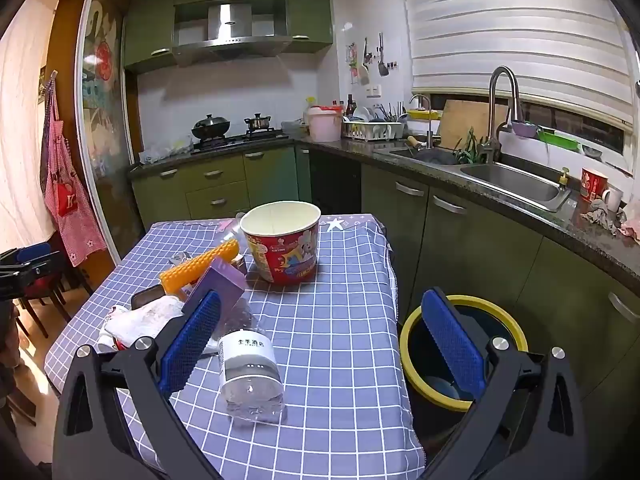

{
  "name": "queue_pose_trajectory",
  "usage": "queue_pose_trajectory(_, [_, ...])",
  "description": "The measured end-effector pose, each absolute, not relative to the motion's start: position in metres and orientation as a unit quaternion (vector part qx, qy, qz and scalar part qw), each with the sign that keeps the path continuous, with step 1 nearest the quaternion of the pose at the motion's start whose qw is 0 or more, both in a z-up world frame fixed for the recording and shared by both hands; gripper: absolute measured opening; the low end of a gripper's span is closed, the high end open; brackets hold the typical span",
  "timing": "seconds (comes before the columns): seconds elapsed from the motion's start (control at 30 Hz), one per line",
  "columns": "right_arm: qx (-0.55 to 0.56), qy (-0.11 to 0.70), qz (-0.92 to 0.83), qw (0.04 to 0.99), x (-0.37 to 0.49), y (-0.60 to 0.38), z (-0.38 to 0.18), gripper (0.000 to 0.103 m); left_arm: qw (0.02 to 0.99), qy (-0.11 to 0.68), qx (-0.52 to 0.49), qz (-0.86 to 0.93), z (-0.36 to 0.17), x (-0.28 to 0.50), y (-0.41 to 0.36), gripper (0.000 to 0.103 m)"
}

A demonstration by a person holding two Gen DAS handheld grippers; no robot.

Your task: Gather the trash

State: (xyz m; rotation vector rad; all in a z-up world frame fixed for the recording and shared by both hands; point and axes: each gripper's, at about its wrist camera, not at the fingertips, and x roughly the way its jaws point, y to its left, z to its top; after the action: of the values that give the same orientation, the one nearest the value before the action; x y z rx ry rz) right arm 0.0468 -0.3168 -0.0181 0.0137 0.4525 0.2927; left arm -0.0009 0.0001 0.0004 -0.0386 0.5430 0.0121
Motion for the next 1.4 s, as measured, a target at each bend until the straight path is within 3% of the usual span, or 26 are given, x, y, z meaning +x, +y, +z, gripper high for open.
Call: queue_pose_trajectory(1.4, [0.006, 0.229, 0.146, 0.962, 0.053, -0.311, -0.023, 0.099, 0.966, 0.260, -0.002, 0.003, 0.010, -0.003, -0.007, 0.097])
